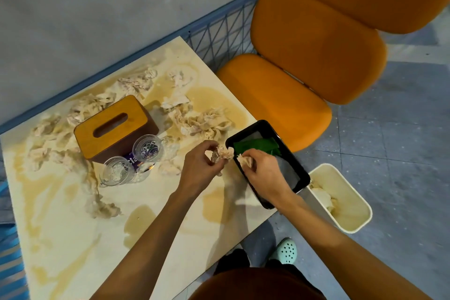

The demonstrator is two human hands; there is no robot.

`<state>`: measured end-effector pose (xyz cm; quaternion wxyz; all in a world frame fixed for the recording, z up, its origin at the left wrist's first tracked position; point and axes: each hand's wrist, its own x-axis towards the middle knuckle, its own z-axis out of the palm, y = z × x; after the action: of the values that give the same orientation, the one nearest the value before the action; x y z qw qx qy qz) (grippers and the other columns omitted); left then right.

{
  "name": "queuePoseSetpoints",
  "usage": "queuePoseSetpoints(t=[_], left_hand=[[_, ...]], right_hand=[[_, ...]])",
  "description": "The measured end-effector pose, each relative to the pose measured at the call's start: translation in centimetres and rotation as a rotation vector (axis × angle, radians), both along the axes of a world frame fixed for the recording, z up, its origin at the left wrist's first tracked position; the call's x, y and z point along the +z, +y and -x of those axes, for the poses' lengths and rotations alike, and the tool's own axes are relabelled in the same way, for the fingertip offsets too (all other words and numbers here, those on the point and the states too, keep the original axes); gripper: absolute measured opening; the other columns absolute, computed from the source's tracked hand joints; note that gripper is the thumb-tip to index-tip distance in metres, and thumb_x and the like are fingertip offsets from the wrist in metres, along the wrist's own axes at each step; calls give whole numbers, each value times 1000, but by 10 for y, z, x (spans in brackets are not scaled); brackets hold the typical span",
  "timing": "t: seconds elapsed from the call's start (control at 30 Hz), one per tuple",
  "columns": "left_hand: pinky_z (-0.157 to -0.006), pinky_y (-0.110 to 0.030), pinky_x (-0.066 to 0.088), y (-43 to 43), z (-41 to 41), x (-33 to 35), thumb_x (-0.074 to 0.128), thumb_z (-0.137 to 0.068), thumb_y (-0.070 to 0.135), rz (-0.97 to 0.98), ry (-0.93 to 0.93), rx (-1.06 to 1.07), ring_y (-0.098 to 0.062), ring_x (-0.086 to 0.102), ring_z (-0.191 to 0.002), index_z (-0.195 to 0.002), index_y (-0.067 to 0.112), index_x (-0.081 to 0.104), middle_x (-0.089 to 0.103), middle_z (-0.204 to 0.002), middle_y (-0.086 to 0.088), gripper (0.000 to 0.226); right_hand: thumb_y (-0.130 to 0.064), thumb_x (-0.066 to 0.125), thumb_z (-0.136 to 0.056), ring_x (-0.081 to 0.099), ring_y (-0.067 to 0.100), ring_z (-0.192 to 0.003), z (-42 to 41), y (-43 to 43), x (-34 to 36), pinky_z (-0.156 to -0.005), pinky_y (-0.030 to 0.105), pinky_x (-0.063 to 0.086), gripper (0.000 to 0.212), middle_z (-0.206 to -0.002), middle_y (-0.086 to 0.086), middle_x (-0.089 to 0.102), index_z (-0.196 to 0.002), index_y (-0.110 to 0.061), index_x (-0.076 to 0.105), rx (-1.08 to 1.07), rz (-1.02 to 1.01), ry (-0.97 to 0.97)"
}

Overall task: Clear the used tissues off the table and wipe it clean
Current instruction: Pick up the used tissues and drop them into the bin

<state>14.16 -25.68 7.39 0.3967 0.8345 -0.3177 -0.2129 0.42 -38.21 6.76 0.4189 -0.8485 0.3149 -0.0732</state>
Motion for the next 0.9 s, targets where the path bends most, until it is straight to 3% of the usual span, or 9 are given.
queuePoseSetpoints(t=[0.13, 0.23, 0.37, 0.53, 0.63, 0.77, 0.9], left_hand=[[-56, -18, 44, -35, 30, 17, 80, -75, 24, 63, -8, -95, -2, 55, -53, -103, 27, 66, 65, -92, 14, 32], [-63, -13, 43, -66, 55, 19, 80, -74, 28, 58, -31, -169, 3, 56, -70, -103, 24, 67, 66, -92, 12, 32], [-78, -17, 48, -114, 100, 12, 79, -76, 34, 27, -14, -278, -2, 61, -90, -105, 22, 67, 68, -99, 10, 34], [-73, -19, 47, -164, 156, 1, 79, -75, 30, 3, 40, -394, -5, 61, -84, -101, 22, 67, 68, -93, 10, 29], [-75, -16, 46, -189, 183, -11, 79, -76, 28, -43, 47, -464, -7, 61, -87, -103, 24, 67, 67, -94, 11, 29], [-83, -35, 51, -217, 213, -39, 76, -76, 33, -135, 33, -511, -13, 63, -94, -106, 24, 62, 68, -101, 7, 34], [-77, -36, 47, -239, 236, -72, 75, -75, 36, -274, 31, -520, -26, 63, -97, -106, 22, 53, 68, -104, -2, 40]], right_hand=[[-23, 63, -92, 59, 15, -76, 41, -30, 13, -64, 30, 46, 15, -89, -1, 65, -106, -17, 64, -111, -41, -49], [-28, 64, -91, 61, 15, -74, 74, -54, 22, -64, 32, 48, 15, -84, -2, 67, -104, -20, 66, -204, -45, -47], [-30, 65, -89, 64, 15, -77, 126, -88, 20, -67, 26, 46, 19, -88, -2, 70, -106, -21, 68, -309, -48, 13], [-22, 66, -87, 60, 5, -67, 190, -120, 9, -64, 18, 47, 16, -82, -6, 65, -103, -21, 68, -403, -74, 85], [-16, 69, -84, 63, 10, -71, 226, -136, -9, -71, 25, 51, 20, -85, -4, 67, -104, -20, 69, -463, -119, 128], [-18, 72, -83, 66, 15, -75, 266, -153, -42, -68, 27, 51, 15, -85, -1, 68, -97, -18, 68, -545, -175, 192], [-21, 71, -84, 66, 19, -79, 296, -161, -79, -70, 30, 52, 19, -89, 3, 69, -100, -13, 64, -578, -218, 262]])
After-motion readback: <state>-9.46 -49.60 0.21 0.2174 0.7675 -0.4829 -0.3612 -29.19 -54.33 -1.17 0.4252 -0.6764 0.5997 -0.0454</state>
